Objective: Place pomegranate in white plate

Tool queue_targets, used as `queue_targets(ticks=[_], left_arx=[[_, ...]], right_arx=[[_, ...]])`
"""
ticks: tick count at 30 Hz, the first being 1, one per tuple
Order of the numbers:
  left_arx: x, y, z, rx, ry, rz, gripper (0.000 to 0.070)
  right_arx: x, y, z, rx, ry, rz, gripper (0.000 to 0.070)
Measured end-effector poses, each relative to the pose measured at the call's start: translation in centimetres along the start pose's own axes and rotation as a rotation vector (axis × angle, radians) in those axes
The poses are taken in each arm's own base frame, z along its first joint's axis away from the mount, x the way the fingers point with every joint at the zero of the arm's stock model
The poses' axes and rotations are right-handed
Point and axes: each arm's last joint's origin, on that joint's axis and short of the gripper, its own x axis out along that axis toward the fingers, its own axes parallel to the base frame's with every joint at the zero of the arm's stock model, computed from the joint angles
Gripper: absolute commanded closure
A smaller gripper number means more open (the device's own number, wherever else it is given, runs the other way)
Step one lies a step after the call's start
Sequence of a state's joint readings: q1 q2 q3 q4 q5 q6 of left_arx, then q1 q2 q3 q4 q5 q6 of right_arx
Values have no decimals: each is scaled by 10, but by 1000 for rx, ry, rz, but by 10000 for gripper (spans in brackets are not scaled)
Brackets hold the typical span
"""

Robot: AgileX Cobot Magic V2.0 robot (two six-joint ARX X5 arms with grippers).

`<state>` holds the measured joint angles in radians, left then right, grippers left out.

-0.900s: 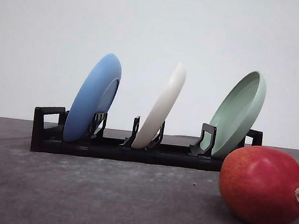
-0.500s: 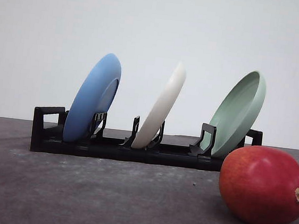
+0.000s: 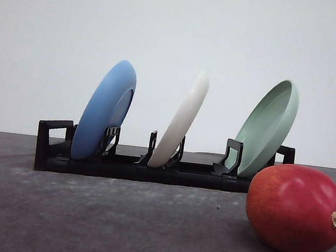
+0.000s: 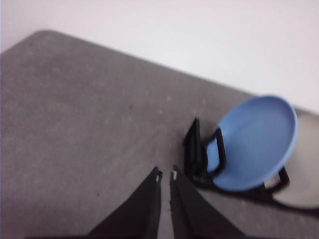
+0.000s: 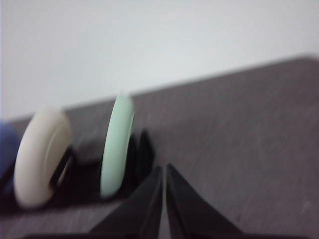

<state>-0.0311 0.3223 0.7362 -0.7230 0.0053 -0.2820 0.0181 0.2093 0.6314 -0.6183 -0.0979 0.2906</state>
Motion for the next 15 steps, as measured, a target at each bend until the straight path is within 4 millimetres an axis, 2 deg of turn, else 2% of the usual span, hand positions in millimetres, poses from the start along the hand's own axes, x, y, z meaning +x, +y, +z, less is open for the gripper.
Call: queue_targets(ticks=[6, 15], left_arx=[[17, -4, 3, 46, 178, -71, 689], [46, -20, 2, 124, 292, -212, 689]], right_arx=[[23, 1, -4, -47, 209, 103, 694], [45, 6, -7, -147, 318, 194, 693]])
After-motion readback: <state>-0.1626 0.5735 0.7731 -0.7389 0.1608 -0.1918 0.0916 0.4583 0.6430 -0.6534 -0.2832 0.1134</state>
